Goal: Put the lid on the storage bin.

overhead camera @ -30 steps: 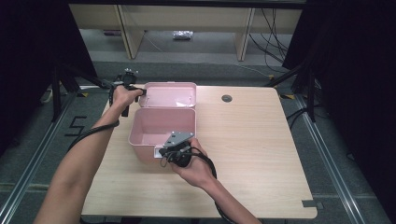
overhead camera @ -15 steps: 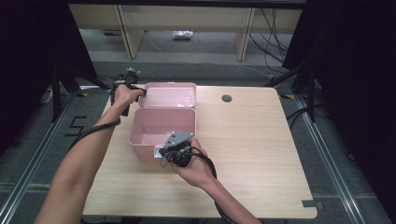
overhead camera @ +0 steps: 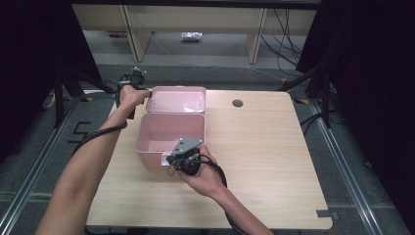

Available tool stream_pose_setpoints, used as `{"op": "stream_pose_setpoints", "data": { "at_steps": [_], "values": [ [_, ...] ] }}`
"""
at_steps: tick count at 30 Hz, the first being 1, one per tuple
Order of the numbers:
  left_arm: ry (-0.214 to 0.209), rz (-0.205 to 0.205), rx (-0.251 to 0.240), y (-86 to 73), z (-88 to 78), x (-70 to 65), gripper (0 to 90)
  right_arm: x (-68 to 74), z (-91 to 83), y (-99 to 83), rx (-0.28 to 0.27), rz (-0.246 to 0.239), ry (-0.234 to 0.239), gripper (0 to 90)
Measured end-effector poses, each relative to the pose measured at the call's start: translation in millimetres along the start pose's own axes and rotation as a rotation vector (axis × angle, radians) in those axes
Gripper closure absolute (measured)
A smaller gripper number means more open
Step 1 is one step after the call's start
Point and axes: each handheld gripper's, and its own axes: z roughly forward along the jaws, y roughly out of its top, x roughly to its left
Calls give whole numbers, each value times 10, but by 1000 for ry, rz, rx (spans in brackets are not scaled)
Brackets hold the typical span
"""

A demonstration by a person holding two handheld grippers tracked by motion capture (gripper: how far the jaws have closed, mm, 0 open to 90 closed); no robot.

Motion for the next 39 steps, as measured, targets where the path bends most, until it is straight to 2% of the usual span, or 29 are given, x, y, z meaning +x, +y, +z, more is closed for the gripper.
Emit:
{"op": "stream_pose_setpoints", "data": {
  "at_steps": [3,6,9,11,15,18,20,22,25,26,29,30,32,34,35,36,37,39],
  "values": [
    [4,-12,6,-2,19,-4,840,-3,2,-2,-3,-1,1,900],
    [4,-6,14,-12,51,-15,789,-7,4,-3,-5,-6,1,900],
    [4,-29,31,-17,83,-11,757,-2,0,-1,-1,2,2,900],
    [1,-41,29,-22,103,0,757,-2,0,-1,-1,2,2,900],
    [-7,-69,59,-13,109,18,794,0,0,-6,-4,3,2,900],
    [0,-70,74,2,106,15,815,-3,-3,-6,-2,5,3,900],
    [5,-91,88,11,102,17,825,-3,-5,-7,-2,4,5,900],
    [10,-118,66,5,113,1,834,-3,-7,-11,-3,5,6,900],
    [37,-105,79,33,89,-35,846,-6,-6,-13,-6,5,6,900],
    [38,-108,64,37,91,-44,850,-5,-6,-13,-5,5,5,900],
    [52,-126,78,49,58,-58,858,0,-5,-11,-1,7,5,900],
    [50,-120,82,51,51,-52,860,-2,-5,-9,0,9,6,900],
    [49,-130,52,44,50,-61,863,1,-7,-7,4,10,3,900],
    [44,-117,61,53,22,-64,863,0,-5,-6,5,6,5,900],
    [50,-120,33,43,28,-73,863,0,-6,-5,6,8,6,900],
    [50,-112,32,44,15,-68,863,0,-6,-4,7,9,7,900],
    [50,-120,42,46,-8,-74,864,0,-7,-2,8,12,8,900],
    [42,-119,26,40,-23,-71,864,-1,3,-4,2,18,12,900]
  ]
}}
